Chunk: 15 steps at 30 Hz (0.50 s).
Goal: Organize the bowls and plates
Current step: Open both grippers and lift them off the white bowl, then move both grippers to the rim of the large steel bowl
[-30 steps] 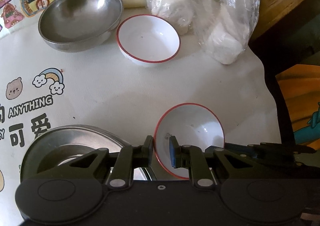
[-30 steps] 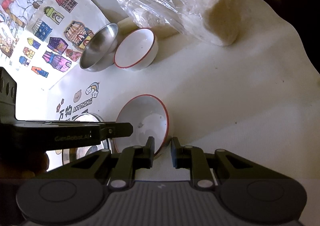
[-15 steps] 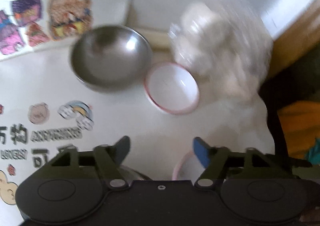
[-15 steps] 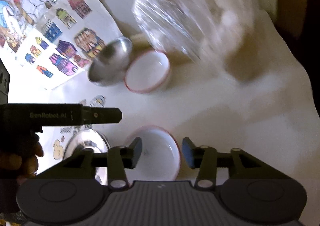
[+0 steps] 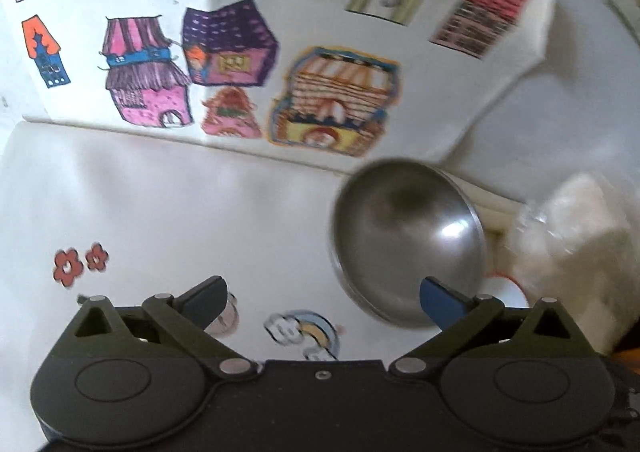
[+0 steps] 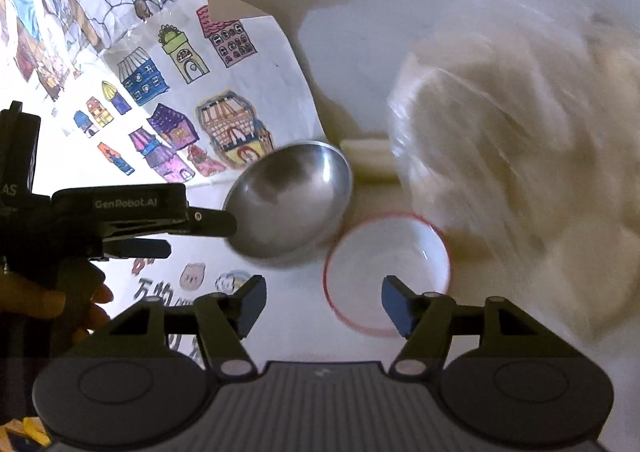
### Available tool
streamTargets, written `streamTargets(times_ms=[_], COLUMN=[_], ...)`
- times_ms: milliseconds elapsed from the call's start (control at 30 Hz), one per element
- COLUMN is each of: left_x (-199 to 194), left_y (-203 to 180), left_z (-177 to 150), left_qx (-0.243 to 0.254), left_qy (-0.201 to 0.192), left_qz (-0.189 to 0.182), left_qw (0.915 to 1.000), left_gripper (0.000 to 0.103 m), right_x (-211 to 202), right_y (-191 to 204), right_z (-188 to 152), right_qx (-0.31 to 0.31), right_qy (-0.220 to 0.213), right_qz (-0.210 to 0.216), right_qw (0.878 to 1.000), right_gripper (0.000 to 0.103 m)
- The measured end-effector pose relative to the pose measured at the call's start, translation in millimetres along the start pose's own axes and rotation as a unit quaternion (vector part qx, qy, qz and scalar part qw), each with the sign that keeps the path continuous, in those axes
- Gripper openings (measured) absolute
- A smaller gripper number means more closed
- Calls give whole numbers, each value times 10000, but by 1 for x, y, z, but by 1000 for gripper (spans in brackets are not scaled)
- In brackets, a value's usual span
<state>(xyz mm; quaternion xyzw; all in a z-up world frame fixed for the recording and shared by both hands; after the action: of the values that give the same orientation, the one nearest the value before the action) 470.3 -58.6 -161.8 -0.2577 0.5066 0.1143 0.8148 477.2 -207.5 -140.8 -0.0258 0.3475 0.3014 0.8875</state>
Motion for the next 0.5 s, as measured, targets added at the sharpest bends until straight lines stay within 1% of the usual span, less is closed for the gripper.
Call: streamTargets(times_ms=[267,500], left_x=[20,33], left_y=[14,16], left_z=[17,18], left_qx=[-107,-150], left_qy=[74,172], left_qz=[159,159], left_qw=[9998,9996], left_gripper=[102,102], right_x=[31,46], right_y=[4,1], right_z=[21,28], right_qx=[-216,-385], right_qy=[-9,36], right_qz=[-233,-421], right_qw=[9995,9984], right_gripper=[69,69])
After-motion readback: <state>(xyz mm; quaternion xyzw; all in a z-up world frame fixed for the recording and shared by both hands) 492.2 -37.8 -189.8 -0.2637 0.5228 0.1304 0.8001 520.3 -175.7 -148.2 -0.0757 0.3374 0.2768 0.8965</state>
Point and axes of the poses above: each gripper's, at about its wrist camera, not at the fingertips, and x roughly the way its jaws point, y to its left, z to its top, the point moved 9 cm from there along x, roughly the way its jaws point, and after that the axes turned 11 degrees about -x, right-handed, at the moved point
